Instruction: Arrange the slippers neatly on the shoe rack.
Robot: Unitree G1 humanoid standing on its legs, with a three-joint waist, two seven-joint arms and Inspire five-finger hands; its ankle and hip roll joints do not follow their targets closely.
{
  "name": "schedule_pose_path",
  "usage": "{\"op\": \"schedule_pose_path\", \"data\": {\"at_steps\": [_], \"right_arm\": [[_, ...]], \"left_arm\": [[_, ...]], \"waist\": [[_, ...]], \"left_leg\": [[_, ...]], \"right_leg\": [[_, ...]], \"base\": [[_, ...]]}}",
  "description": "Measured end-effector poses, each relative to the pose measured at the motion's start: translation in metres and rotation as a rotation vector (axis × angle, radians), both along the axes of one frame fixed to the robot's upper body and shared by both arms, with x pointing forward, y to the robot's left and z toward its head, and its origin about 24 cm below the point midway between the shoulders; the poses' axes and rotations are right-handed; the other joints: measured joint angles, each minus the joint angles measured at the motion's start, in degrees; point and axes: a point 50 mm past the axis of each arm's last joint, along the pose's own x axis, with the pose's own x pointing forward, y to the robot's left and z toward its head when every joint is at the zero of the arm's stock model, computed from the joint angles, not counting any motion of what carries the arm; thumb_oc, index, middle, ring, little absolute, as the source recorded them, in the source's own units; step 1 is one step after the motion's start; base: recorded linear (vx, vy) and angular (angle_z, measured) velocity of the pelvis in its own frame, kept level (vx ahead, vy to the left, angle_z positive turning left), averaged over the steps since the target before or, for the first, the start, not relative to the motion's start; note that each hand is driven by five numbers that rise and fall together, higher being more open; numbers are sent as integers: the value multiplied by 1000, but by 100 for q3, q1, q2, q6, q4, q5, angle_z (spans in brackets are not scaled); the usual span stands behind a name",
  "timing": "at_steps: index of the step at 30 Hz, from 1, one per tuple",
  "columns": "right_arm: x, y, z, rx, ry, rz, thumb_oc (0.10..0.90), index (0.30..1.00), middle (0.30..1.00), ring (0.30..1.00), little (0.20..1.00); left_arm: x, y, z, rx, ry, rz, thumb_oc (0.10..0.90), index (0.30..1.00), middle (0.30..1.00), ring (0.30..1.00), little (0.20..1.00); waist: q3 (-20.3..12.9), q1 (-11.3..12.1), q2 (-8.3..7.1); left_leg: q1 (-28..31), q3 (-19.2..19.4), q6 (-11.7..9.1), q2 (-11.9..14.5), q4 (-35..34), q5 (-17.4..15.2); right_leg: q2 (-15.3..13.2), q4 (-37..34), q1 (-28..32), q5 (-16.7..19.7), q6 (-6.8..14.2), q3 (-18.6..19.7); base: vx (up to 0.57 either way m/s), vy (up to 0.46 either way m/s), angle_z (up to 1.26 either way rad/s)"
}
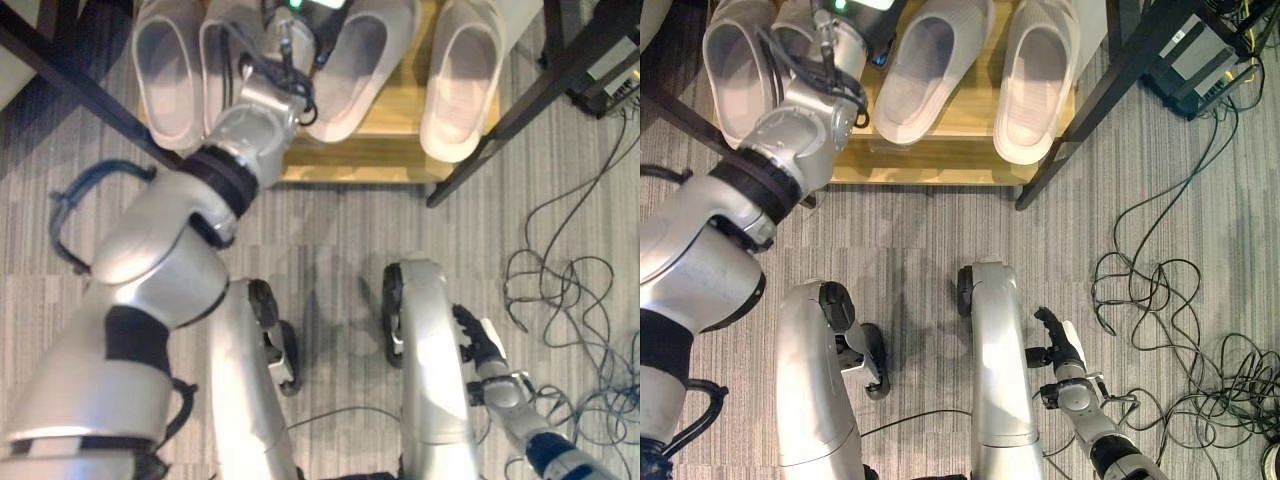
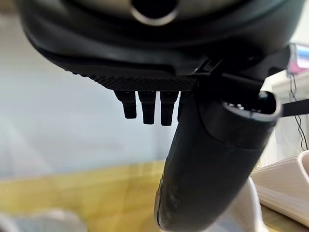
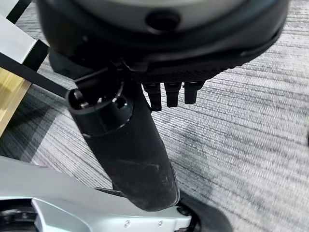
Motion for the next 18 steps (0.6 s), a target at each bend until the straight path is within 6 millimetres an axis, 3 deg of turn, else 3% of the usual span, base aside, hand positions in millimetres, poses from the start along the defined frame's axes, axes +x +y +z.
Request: {"op": "schedule_pose_path", "data": {"at_steps": [5, 10, 18], "right_arm": [[0, 1, -1, 7, 4, -9, 800, 900, 900, 900, 900], [2, 3, 3, 25, -16, -13, 800, 900, 900, 900, 900], [1, 3, 3, 27, -15, -16, 800, 900, 900, 900, 900]], "left_arm": [[0, -5, -30, -2, 63, -36, 800, 900, 900, 900, 900], [-10, -29, -30, 20, 57, -120, 800, 900, 900, 900, 900], [-15, -35, -43, -26, 119, -188, 800, 900, 900, 900, 900]], "waist": [[1, 62, -1], [1, 133, -1], [-1, 132, 2]], "left_leg": [[-4, -10, -14, -11, 36, -8], [-4, -13, -20, -65, 64, -13], [1, -24, -32, -99, 83, -19]], "right_leg": [[-34, 56, 0, -43, -18, -2], [-64, 93, 20, -79, -2, 5], [-81, 137, 23, -101, -9, 6]], "base": [[-2, -2, 2], [1, -4, 3], [0, -1, 0]]}}
